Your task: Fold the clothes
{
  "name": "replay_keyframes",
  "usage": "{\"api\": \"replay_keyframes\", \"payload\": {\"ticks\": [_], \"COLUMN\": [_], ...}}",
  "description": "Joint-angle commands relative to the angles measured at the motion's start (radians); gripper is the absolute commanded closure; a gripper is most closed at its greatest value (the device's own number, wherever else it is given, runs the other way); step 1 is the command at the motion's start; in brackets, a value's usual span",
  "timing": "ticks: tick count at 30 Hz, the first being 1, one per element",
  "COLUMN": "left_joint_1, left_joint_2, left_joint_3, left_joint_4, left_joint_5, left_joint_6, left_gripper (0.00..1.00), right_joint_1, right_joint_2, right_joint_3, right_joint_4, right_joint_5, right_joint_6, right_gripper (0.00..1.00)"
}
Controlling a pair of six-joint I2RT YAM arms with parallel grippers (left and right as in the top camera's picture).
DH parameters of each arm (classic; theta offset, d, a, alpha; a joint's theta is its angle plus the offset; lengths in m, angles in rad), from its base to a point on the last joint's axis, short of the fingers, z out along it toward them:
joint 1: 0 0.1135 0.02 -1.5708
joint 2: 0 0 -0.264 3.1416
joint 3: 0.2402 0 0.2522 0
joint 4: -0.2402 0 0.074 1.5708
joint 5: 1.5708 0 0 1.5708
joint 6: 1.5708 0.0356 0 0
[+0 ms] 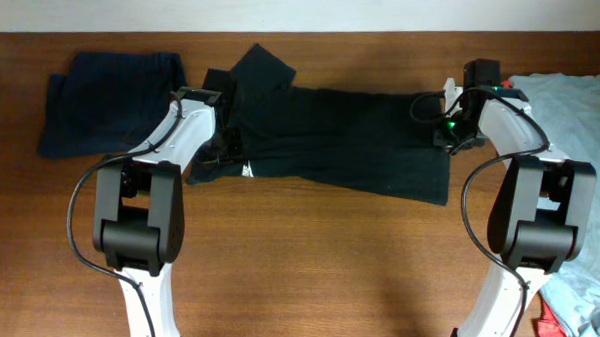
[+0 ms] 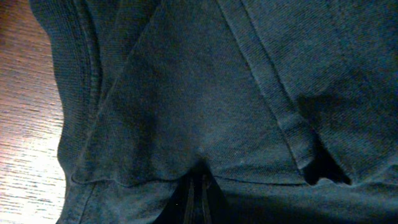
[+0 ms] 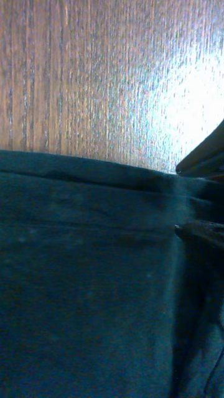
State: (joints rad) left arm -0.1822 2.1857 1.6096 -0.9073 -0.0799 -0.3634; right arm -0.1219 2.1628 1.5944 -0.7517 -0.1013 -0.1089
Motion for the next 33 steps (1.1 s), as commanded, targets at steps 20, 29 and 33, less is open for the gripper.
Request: {"api": "replay_keyframes", "payload": {"ticks": [20,29,33], "left_joint_1": [0.013,0.013,0.013], "left_joint_2": [0.008,0.007,0.003], "left_joint_3": [-0.025,-0.012,0.059], "left_joint_4": [0.002,-0.008,-0.068], "left_joint_5": [-0.045,-0.035,0.027], "left_joint_6": [0.000,0.001,0.001], "left_gripper": [0.92,0.92,0.82], "right_joint_1": [-0.005,-0.003,-0.003], "right_joint_2": [0.066,0.065,0.059], "right_joint_3": [-0.003,0.004,0.028], "right_joint_4": [0.016,0.073,0.043], "right_joint_5": [0.360,0.187,0.179], "right_joint_6": [-0.006,-0.013,-0.013], "right_gripper": [0.71,0.53,0.50]}}
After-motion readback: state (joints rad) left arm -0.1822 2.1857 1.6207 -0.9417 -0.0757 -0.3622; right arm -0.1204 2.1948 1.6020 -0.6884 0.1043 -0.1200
